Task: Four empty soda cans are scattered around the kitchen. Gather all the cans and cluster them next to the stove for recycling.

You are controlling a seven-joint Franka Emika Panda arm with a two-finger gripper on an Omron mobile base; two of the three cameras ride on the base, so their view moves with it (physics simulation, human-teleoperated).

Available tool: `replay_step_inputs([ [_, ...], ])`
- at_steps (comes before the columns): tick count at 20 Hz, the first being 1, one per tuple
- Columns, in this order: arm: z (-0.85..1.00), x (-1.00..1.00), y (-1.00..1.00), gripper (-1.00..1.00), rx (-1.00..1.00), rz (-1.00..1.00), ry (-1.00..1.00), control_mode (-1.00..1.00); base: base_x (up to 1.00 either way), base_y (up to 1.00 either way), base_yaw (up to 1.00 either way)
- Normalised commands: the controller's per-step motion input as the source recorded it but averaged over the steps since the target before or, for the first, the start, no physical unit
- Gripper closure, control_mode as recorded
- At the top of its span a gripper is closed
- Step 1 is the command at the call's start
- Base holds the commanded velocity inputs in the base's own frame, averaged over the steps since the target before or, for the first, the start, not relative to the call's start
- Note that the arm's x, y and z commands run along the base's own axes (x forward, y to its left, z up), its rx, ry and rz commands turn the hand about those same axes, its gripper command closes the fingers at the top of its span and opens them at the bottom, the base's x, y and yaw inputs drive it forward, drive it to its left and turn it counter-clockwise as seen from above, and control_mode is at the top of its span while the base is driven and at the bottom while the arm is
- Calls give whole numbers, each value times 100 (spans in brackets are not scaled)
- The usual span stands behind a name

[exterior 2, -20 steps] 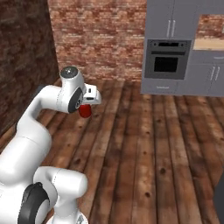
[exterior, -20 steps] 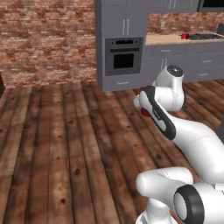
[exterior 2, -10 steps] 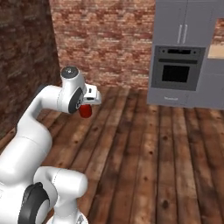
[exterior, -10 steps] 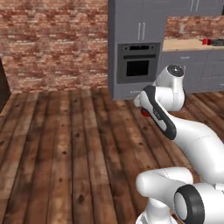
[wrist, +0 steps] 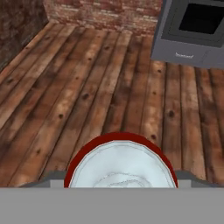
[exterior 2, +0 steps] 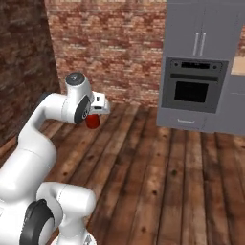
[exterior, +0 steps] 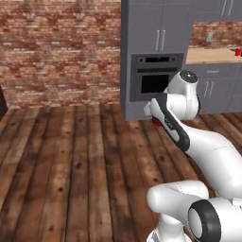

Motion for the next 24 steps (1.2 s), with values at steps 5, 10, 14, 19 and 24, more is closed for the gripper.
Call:
replay_step_inputs([
  [5,0,0,0,100,0,0,0,100,100,-73,3],
  [10,0,0,0,100,0,0,0,100,100,-64,0],
  [14,0,0,0,100,0,0,0,100,100,-55,-5],
  [19,0,0,0,100,0,0,0,100,100,-77,-7],
  [24,0,0,0,100,0,0,0,100,100,-96,-6],
])
